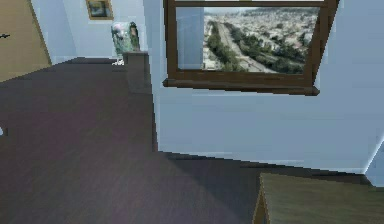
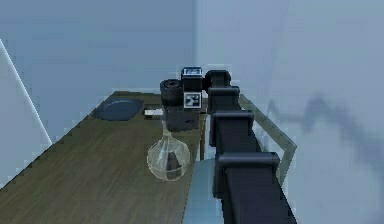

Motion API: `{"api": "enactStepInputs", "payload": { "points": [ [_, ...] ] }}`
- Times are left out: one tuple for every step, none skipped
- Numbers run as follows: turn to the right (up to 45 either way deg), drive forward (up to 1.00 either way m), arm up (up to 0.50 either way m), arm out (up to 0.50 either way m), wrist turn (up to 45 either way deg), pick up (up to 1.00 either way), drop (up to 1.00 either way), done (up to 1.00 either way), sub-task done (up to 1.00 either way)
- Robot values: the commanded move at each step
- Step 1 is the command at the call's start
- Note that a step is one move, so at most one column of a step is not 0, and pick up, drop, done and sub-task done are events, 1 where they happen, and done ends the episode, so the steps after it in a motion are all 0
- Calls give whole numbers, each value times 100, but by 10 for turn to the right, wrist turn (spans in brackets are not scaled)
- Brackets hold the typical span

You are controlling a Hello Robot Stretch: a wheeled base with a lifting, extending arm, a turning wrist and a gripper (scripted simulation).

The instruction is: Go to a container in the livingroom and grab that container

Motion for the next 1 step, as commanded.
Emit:
{"api": "enactStepInputs", "payload": {
  "points": [
    [0,0,-28,0,0,0,0,0,0]
  ]
}}
